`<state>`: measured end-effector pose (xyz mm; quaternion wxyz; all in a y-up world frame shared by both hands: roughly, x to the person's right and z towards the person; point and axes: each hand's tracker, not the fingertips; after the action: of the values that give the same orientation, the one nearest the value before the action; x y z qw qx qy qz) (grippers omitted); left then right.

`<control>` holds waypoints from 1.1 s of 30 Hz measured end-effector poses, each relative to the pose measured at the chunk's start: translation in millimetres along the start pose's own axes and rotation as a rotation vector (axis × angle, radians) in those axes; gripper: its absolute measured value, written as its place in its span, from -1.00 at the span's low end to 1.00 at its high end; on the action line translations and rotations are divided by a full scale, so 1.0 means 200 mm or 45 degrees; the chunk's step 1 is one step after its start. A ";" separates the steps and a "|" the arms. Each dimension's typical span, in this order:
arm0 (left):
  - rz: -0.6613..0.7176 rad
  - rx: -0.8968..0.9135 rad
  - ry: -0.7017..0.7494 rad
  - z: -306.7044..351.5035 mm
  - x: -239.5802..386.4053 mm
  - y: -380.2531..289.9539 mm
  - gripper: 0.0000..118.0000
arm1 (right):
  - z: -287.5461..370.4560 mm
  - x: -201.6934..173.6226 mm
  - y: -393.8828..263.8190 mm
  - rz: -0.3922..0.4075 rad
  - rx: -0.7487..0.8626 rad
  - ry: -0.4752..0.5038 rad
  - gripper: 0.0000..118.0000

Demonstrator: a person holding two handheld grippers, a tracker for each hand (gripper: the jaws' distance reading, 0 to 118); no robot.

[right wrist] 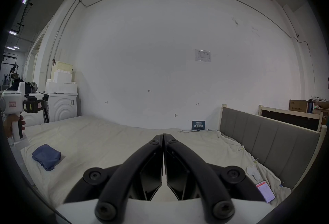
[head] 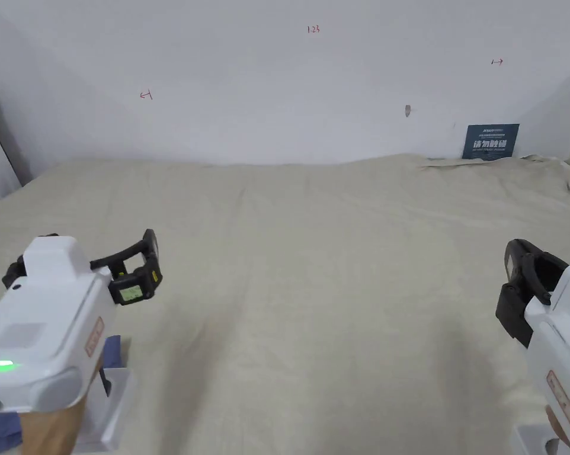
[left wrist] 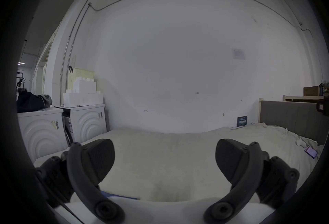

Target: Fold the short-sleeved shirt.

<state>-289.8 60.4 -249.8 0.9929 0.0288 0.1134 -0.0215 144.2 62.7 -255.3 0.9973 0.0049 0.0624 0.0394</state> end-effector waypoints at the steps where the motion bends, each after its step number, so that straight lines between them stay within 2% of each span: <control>1: 0.006 0.025 -0.025 0.01 0.03 -0.02 0.83 | 0.00 0.00 -0.01 -0.004 0.001 -0.003 -1.00; 7: -0.055 0.083 -0.028 0.09 0.25 -0.12 0.01 | -0.01 0.01 -0.03 -0.030 0.001 -0.037 -1.00; 11: -0.077 0.100 -0.053 0.12 0.36 -0.16 -0.82 | -0.01 0.01 -0.04 -0.030 0.001 -0.066 -1.00; 13: -0.094 0.089 -0.074 0.12 0.39 -0.18 -0.98 | -0.02 0.01 -0.05 -0.022 0.002 -0.085 -1.00; 21: -0.044 0.032 -0.092 0.13 0.45 -0.23 -1.00 | -0.04 0.00 -0.06 -0.005 0.011 -0.122 -1.00; 30: -0.068 0.029 -0.080 0.15 0.48 -0.25 -1.00 | -0.06 -0.01 -0.07 0.002 0.010 -0.128 -1.00; 33: -0.063 0.027 -0.084 0.14 0.48 -0.25 -1.00 | 0.05 0.10 -0.10 0.005 0.010 -0.130 -1.00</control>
<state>-192.2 4.7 -246.2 0.9949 0.0356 0.0812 -0.0482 167.4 45.3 -247.3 0.9990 0.0108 0.0115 0.0409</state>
